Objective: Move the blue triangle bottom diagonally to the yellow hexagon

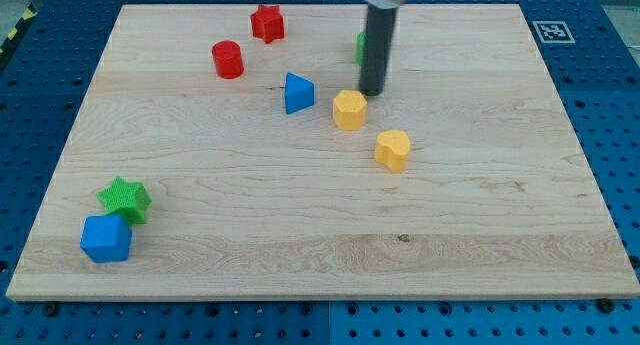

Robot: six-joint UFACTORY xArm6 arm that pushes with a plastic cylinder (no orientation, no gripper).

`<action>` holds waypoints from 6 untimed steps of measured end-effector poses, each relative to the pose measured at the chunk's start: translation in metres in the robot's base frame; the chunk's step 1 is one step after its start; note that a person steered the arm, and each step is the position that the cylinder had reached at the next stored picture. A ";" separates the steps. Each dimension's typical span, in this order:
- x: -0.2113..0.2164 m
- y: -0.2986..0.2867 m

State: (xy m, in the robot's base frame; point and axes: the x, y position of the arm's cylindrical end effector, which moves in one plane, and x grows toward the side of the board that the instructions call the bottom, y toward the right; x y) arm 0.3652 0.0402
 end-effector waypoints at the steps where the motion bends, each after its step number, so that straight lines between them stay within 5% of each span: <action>1: 0.000 -0.046; 6: 0.014 -0.092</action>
